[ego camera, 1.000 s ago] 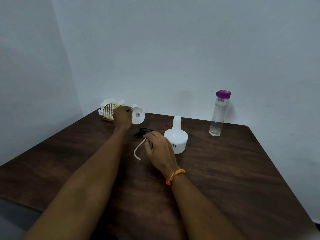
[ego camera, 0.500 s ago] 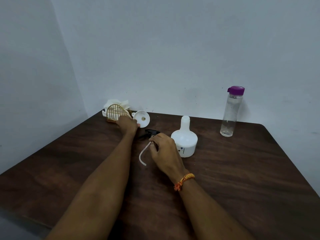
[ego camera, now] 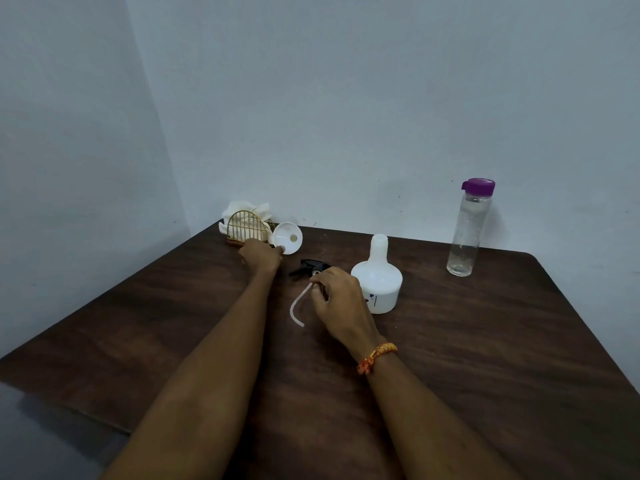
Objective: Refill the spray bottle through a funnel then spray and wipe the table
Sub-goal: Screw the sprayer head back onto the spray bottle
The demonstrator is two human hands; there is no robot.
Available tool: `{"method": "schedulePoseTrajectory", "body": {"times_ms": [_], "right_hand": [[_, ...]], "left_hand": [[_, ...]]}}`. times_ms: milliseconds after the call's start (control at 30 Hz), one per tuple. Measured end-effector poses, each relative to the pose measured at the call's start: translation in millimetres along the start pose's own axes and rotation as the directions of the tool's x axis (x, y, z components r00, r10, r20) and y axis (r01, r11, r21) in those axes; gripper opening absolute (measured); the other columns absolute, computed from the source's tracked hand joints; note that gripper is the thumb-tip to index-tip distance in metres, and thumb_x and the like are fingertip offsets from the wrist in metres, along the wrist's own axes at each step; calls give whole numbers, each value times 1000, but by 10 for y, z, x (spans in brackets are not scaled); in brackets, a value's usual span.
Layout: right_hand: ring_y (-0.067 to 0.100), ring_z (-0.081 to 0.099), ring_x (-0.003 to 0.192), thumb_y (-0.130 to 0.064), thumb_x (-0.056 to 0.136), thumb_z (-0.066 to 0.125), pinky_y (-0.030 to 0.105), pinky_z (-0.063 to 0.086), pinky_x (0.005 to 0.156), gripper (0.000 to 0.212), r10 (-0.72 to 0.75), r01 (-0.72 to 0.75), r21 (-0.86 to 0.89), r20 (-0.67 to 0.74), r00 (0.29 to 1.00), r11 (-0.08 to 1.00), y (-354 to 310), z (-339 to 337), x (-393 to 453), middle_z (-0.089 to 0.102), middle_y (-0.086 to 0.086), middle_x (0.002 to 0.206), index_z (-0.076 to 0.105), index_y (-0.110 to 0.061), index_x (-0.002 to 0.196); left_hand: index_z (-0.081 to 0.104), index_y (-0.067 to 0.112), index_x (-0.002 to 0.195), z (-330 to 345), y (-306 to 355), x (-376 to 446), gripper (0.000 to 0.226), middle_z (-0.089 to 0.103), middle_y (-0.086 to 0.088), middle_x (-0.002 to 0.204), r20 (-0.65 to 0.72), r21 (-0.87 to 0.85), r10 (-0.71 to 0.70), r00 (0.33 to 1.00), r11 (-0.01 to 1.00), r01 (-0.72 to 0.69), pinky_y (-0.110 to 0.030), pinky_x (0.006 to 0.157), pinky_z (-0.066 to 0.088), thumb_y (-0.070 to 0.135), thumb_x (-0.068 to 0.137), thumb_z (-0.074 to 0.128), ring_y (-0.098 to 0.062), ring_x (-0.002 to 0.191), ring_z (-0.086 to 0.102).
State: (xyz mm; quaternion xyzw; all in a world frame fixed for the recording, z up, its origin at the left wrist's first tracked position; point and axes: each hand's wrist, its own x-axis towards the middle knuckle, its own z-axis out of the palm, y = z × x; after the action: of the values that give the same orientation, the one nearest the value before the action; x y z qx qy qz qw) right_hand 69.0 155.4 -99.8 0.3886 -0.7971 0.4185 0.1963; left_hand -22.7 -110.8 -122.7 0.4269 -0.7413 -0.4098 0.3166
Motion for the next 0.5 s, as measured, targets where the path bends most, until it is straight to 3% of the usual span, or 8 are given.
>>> {"method": "schedulePoseTrajectory", "body": {"times_ms": [167, 267, 333, 400, 500], "right_hand": [[13, 67, 98, -6, 99, 67, 19, 52, 89, 21, 19, -19, -7, 3, 1000, 1000, -48, -70, -68, 74, 7, 109, 78, -6, 117], [15, 67, 93, -6, 99, 67, 28, 59, 87, 16, 43, -42, -26, 34, 998, 999, -50, -94, -129, 74, 8, 105, 79, -6, 109], [16, 67, 90, -7, 98, 68, 35, 60, 84, 14, 42, -40, -38, 29, 999, 998, -100, -122, -180, 74, 8, 102, 80, -6, 105], [17, 67, 87, -6, 97, 68, 32, 59, 80, 14, 33, -33, -41, -12, 999, 999, -174, -189, -227, 75, 8, 99, 80, -6, 105], [14, 64, 79, -5, 96, 68, 24, 52, 72, 10, 40, -43, -48, -63, 997, 998, -219, -309, -291, 74, 9, 93, 78, -5, 99]], "left_hand": [[81, 9, 71, -399, 22, -450, 13, 73, -1, 60, 51, -38, 81, 995, 996, -79, -34, 81, 63, 16, 81, 86, -24, 81, 75], [81, 13, 67, -610, 116, -811, 19, 68, 6, 51, 93, -79, 177, 980, 982, -170, -31, 87, 58, 12, 86, 76, -17, 79, 73], [83, 14, 74, -735, 225, -1037, 16, 71, 2, 56, 140, -138, 230, 963, 968, -211, -27, 82, 57, 13, 87, 75, -8, 68, 71], [84, 18, 76, -828, 342, -1299, 15, 75, 1, 64, 218, -195, 326, 920, 938, -287, -23, 73, 55, 21, 89, 77, -3, 59, 68], [85, 22, 84, -806, 419, -1527, 16, 79, 11, 78, 333, -151, 437, 836, 899, -410, -26, 77, 57, 38, 85, 82, 0, 74, 70]]}}
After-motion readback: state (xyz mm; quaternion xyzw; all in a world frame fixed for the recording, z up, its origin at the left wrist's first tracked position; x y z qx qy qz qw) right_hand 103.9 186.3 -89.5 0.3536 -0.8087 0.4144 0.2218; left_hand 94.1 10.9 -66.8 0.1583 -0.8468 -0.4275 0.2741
